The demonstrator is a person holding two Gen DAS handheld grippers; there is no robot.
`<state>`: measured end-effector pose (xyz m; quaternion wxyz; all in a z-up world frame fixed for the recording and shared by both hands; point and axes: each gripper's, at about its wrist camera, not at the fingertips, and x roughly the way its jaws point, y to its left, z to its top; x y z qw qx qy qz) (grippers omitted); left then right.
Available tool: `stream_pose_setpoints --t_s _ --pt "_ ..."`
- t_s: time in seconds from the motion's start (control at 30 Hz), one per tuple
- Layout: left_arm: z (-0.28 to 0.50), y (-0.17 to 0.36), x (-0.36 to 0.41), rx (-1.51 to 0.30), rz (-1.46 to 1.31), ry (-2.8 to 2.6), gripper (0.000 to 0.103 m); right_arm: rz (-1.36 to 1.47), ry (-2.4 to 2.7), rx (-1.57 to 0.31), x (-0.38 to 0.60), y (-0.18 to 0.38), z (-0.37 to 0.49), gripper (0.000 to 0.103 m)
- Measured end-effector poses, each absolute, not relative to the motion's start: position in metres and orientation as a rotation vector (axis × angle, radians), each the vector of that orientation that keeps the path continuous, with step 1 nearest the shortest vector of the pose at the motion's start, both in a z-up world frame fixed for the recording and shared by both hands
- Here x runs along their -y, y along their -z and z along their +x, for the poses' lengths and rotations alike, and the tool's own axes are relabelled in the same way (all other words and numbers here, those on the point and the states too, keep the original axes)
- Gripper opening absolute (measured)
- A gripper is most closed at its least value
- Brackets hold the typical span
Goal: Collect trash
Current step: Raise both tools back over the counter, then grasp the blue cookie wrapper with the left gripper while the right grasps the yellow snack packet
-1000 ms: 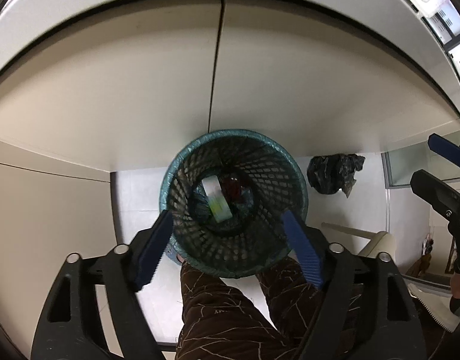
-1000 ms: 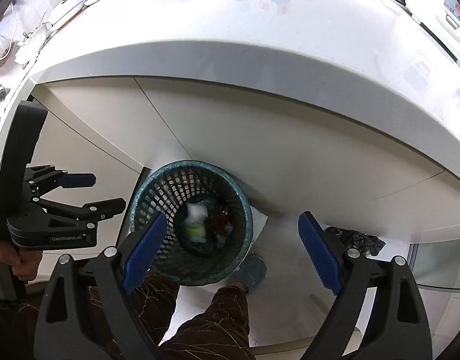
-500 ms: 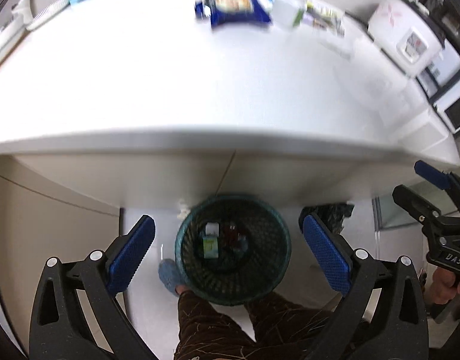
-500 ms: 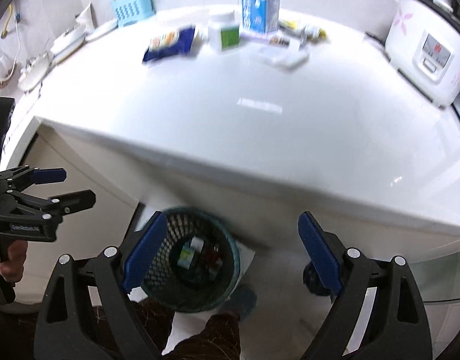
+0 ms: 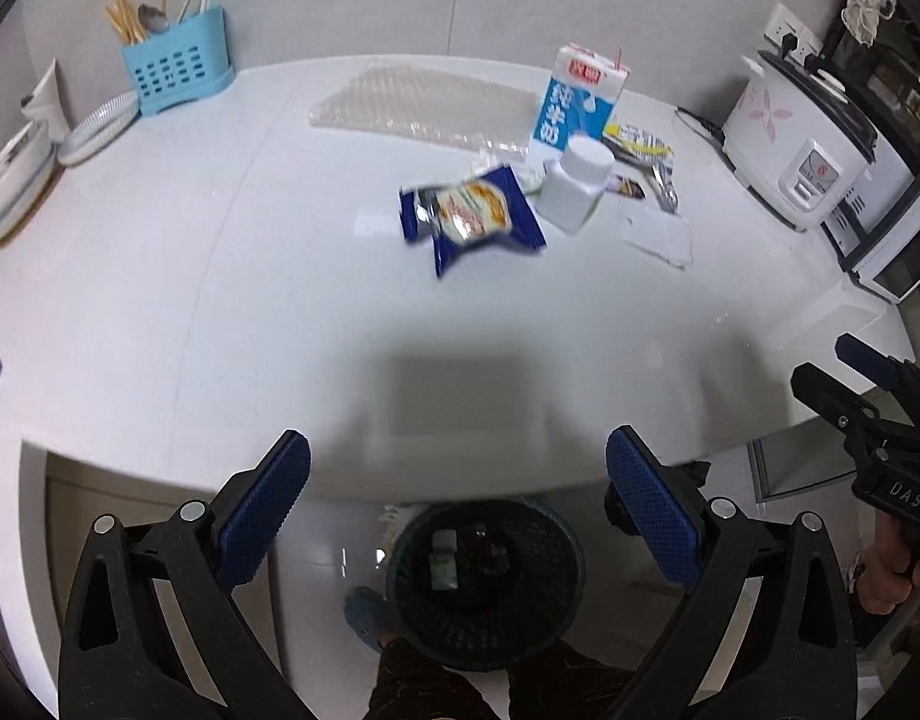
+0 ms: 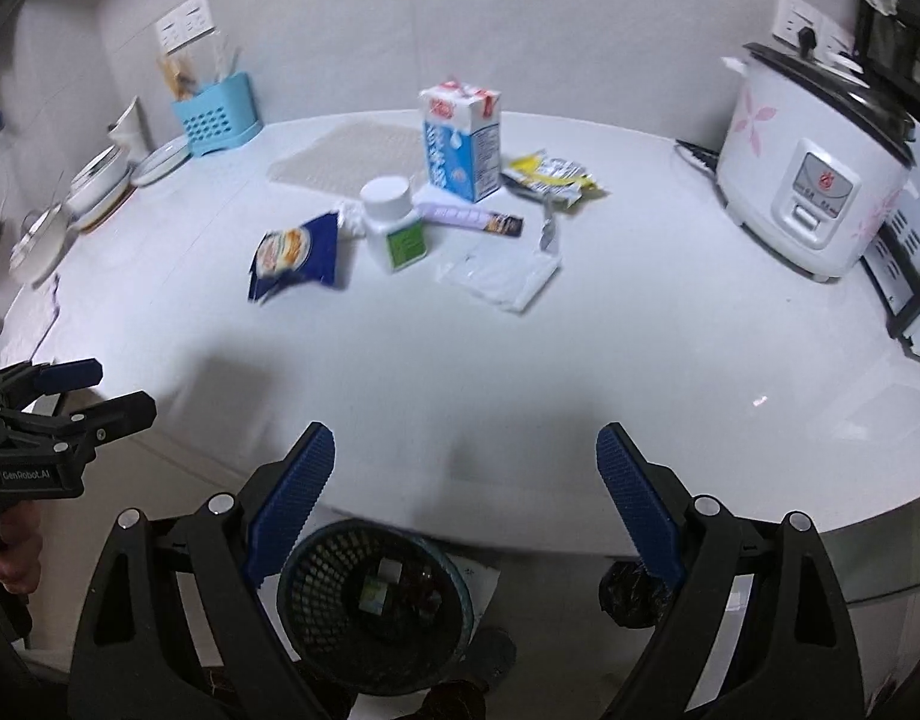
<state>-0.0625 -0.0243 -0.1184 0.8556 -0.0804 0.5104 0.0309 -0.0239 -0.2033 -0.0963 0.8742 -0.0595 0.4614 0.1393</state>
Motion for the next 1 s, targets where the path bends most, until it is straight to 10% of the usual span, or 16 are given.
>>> stream_pose_setpoints --t_s 1.0 --pt "0.082 0.138 0.025 -1.124 -0.281 -0.339 0.097 -0.309 -0.527 -0.981 0.213 0.097 0.201 0.085"
